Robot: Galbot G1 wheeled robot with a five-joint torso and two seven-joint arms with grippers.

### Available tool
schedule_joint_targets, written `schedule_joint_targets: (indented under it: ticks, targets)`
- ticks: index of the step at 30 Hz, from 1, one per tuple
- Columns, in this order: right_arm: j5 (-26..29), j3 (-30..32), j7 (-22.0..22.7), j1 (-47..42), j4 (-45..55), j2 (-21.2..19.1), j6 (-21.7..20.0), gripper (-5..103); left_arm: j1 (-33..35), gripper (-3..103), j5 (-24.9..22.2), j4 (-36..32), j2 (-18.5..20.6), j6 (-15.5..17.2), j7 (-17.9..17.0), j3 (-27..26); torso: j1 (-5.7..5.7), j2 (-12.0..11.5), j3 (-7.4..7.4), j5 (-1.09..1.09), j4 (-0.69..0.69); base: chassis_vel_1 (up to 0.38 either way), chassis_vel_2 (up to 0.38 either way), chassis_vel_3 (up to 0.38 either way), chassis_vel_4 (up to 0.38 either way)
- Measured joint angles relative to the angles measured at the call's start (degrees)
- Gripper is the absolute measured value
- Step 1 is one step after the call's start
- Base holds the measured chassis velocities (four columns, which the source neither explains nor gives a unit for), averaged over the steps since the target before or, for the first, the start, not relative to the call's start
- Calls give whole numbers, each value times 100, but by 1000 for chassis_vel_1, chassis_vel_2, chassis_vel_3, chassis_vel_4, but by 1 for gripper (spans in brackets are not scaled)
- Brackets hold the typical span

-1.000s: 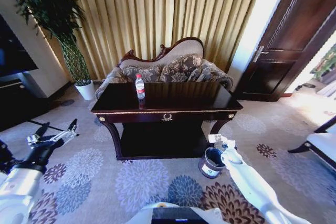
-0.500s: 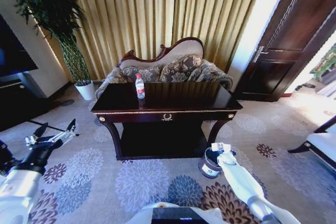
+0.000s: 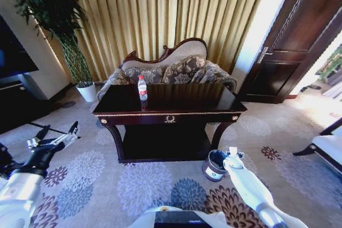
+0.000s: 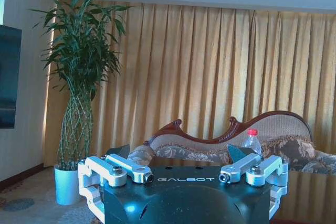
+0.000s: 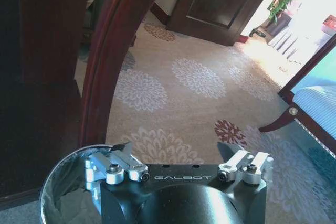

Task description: Move to the front of the table and place the trash on the table into the trash bin.

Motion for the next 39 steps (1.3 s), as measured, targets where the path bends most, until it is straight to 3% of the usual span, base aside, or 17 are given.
schedule_joint_targets:
  ticks: [4, 6, 11, 18, 29, 39]
  targets:
    - [170, 71, -130, -283, 575, -93, -129, 99, -30, 100, 0, 0, 13, 0, 2, -10, 0, 0, 0, 1, 0, 0, 0, 0, 0]
    - [520, 216, -451, -699, 1438, -245, -142, 100, -51, 100, 0, 0, 13, 0, 2, -20, 0, 0, 0, 0, 2, 0, 0, 0, 0]
    - [685, 466, -784, -1195, 2426, -448, 125, 100, -49, 100, -1, 0, 9, -26, 5, -28, 0, 0, -1, -1, -2, 0, 0, 0, 0]
    - [1140, 1054, -1204, -2158, 5366, -677, 242, 100, -81, 100, -2, 1, 50, -41, 11, 16, 0, 0, 0, -1, -1, 0, 0, 0, 0]
    - [1056, 1068, -700, -3262, 8230, -722, -54, 100, -70, 100, 2, 1, 81, -40, 35, 84, 0, 1, -1, -2, 0, 0, 0, 0, 0]
    - [868, 1070, -661, -3527, 8557, -610, -107, 100, -81, 100, 20, 1, 86, -40, 50, 114, 0, 0, 0, 0, 0, 0, 0, 0, 0]
